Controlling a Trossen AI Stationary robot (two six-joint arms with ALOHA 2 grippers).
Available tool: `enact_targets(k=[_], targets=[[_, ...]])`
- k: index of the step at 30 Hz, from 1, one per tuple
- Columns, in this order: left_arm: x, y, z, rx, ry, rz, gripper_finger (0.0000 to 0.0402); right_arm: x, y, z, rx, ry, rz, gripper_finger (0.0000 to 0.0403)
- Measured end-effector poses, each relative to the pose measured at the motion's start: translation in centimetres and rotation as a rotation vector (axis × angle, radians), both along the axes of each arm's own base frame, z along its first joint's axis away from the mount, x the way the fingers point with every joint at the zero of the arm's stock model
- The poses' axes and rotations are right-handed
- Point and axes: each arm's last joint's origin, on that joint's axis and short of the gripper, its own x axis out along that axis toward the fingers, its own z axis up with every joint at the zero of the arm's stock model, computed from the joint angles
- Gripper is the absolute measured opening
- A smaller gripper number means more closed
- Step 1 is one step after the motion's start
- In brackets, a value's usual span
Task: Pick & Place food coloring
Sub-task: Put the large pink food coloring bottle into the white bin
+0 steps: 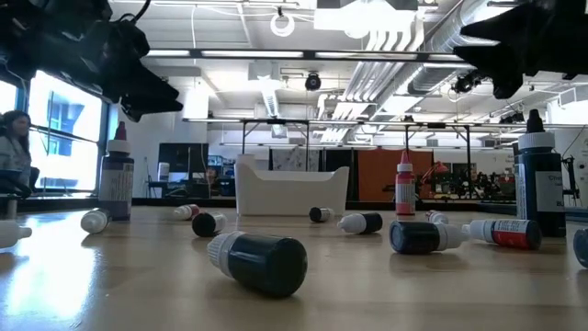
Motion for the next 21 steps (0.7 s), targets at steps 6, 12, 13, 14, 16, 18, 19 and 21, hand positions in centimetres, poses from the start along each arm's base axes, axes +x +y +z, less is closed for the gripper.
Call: enact_targets(k=[6,12,13,14,16,18,19,21], targets=[[0.2,0.0,1.1,0.007,-0.113,0.001,0.0186,2.8,0.3,0.6,-0.032,0.189,-0.079,0.0183],[0.2,0.1,2.5,0.052,-0.249,-0.002,0.0186,5.9,-1.6,-0.1,-0.085,0.404,-0.314,0.0183],[0.2,0.1,2.6,0.055,-0.26,-0.002,0.0186,6.3,-2.2,-0.2,-0.083,0.428,-0.358,0.0183],[0.2,0.1,2.7,0.058,-0.267,-0.002,0.0186,6.6,-2.8,-0.2,-0.072,0.441,-0.39,0.0183],[0.2,0.1,2.7,0.059,-0.273,-0.003,0.0186,7.1,-3.9,-0.2,-0.042,0.453,-0.42,0.0183],[0.2,0.1,2.7,0.059,-0.273,-0.004,0.0186,7.3,-5.1,-0.7,-0.011,0.476,-0.433,0.0183],[0.2,0.1,2.7,0.058,-0.27,-0.004,0.0186,7.3,-5.6,-0.9,0.009,0.482,-0.443,0.0183],[0.2,0.1,2.7,0.059,-0.268,-0.004,0.0186,7.2,-6.6,-1.3,0.048,0.493,-0.49,0.0183]])
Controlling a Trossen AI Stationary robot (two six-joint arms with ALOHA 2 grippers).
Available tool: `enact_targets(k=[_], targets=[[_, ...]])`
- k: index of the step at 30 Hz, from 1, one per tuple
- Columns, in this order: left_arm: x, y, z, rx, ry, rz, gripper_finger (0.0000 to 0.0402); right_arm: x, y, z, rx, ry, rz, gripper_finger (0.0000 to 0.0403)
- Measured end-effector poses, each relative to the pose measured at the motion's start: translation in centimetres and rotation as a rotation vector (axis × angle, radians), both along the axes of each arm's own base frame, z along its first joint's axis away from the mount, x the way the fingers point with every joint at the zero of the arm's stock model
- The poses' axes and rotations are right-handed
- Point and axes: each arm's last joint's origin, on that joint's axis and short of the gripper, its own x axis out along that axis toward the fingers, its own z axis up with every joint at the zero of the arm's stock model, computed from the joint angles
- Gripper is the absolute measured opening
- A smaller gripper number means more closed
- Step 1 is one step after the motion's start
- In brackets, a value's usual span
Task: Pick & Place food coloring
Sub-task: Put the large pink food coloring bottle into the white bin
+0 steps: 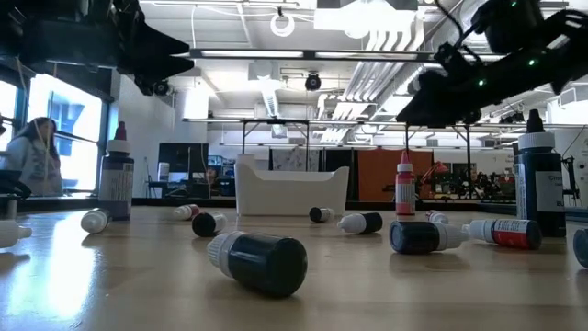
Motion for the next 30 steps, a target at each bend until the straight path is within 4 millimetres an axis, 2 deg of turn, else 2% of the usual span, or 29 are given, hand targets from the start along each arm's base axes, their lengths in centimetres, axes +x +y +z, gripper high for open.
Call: enact_targets(k=[5,11,21,25,30], targets=[[0.0,0.0,0.0,0.002,0.0,0.0,0.0186,-0.3,-2.2,-1.2,0.041,0.054,-0.09,0.0183],[0.0,0.0,0.0,0.01,0.001,0.0,0.0186,-0.5,-4.4,-2.5,0.133,0.058,-0.072,0.0183],[0.0,0.0,0.0,0.01,0.001,0.0,0.0186,-0.2,-6.1,-4.3,0.15,0.096,-0.09,0.018],[0.0,0.0,0.0,0.01,0.001,0.001,0.0186,0.0,-6.5,-4.8,0.153,0.099,-0.091,0.0149],[0.0,0.0,0.0,0.01,0.001,0.002,0.0186,0.3,-6.5,-4.6,0.114,0.079,-0.047,0.0078]])
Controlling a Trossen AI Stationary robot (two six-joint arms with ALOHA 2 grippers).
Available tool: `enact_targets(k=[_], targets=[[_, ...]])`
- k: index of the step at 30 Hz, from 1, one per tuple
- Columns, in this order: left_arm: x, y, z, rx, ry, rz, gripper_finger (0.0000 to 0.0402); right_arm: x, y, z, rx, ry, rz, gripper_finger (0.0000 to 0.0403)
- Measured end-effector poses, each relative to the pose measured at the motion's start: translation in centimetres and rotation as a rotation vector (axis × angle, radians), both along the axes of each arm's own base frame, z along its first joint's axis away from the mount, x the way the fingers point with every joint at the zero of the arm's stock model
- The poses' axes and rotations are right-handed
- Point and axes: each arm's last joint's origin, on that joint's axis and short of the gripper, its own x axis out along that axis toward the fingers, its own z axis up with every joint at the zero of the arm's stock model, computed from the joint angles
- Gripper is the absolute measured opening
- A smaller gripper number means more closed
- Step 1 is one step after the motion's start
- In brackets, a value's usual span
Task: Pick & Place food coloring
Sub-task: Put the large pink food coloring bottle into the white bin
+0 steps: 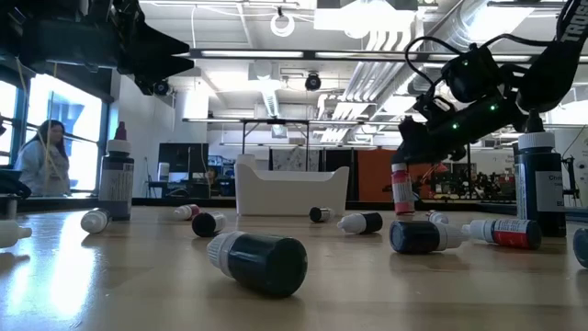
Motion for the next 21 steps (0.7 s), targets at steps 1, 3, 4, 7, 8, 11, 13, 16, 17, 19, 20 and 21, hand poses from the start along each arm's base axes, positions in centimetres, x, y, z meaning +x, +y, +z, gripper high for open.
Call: enact_targets(k=[1,3,4,7,8,11,13,16,17,19,20,21], targets=[[0.0,0.0,0.0,0.0,0.0,0.0,0.0186,0.0,0.0,0.0,-0.001,-0.006,0.002,0.0063],[0.0,0.0,0.0,0.0,0.0,0.002,0.0186,0.0,0.0,0.1,-0.003,-0.015,0.007,0.0037],[0.0,0.0,0.0,0.0,0.0,0.005,0.0186,0.0,0.0,0.1,-0.004,-0.017,0.009,0.0036],[0.0,0.0,0.0,0.0,0.0,0.007,0.0186,0.1,0.0,0.2,-0.008,-0.033,0.014,0.0036],[0.0,0.0,0.0,0.0,0.0,0.007,0.0186,0.1,0.1,0.2,-0.006,-0.046,0.025,0.0036],[0.0,0.0,0.0,0.0,0.0,0.007,0.0186,0.6,0.4,0.9,-0.027,-0.117,0.086,0.0036],[0.0,0.0,0.0,0.0,0.0,0.007,0.0186,0.9,0.7,1.5,-0.059,-0.173,0.113,0.0035],[0.0,0.0,0.0,0.0,0.0,0.009,0.0186,1.5,1.3,2.8,-0.127,-0.285,0.149,0.0035],[0.0,0.0,0.0,0.0,0.0,0.01,0.0186,1.7,1.5,3.4,-0.152,-0.327,0.165,0.0035],[0.0,0.0,0.0,0.0,0.0,0.01,0.0186,2.6,1.9,4.7,-0.201,-0.389,0.21,0.0035],[0.0,0.0,0.0,0.0,0.0,0.01,0.0186,3.2,2.1,5.4,-0.221,-0.403,0.232,0.0035],[0.0,0.0,0.0,0.0,0.0,0.01,0.0186,3.9,2.2,6.2,-0.239,-0.413,0.254,0.0035]])
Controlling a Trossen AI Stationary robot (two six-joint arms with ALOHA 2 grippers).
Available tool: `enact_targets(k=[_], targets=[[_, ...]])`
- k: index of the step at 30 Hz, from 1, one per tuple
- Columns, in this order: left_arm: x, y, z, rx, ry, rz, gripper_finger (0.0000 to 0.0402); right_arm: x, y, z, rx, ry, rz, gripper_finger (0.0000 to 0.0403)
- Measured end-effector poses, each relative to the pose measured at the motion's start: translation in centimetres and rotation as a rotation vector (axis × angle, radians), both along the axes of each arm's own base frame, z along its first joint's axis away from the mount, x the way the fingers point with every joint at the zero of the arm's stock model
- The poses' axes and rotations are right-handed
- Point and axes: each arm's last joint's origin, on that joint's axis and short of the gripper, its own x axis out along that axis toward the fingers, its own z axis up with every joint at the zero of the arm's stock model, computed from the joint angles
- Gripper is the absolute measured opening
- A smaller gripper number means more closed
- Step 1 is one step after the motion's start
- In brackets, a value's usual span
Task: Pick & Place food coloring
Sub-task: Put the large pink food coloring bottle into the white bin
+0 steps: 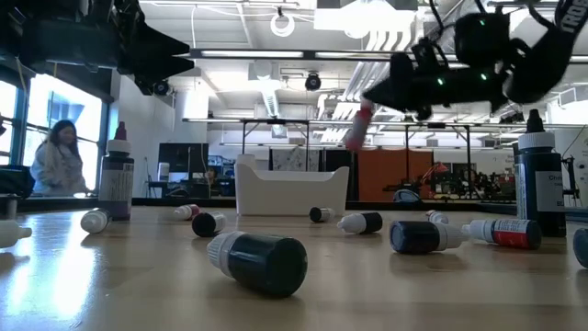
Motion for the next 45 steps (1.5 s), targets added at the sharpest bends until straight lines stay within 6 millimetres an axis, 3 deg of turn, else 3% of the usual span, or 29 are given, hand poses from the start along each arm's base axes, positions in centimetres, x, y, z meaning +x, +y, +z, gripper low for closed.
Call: enact_targets(k=[3,9,15,17,21,28,35,40,45], targets=[[0.0,0.0,0.0,0.0,0.0,0.0,0.0186,2.5,0.4,2.6,-0.058,0.022,0.049,0.0035],[0.0,0.0,0.0,0.0,0.001,0.0,0.0186,6.9,1.0,7.2,-0.107,0.256,0.046,0.0035],[0.0,0.0,0.0,-0.002,0.005,-0.001,0.0186,10.8,0.8,8.5,-0.113,0.28,0.132,0.0035],[0.0,0.0,-0.2,-0.005,0.015,-0.006,0.0186,12.2,0.6,8.0,-0.066,0.269,0.182,0.0035],[0.0,0.0,-0.5,-0.016,0.047,-0.01,0.0186,15.0,-0.1,4.4,-0.001,0.361,0.17,0.0035],[0.0,0.0,-1.0,-0.032,0.094,-0.01,0.0186,17.4,-2.0,-0.8,0.114,0.369,0.046,0.0035],[0.0,0.0,-1.0,-0.032,0.095,-0.01,0.0186,20.4,-4.3,-4.8,0.181,0.323,0.056,0.0036],[0.0,0.0,-1.0,-0.033,0.099,-0.006,0.0186,22.1,-4.9,-5.1,0.168,0.313,0.078,0.0036],[0.0,0.0,-1.1,-0.037,0.11,-0.003,0.0186,22.5,-5.0,-4.8,0.164,0.341,0.086,0.0043]])
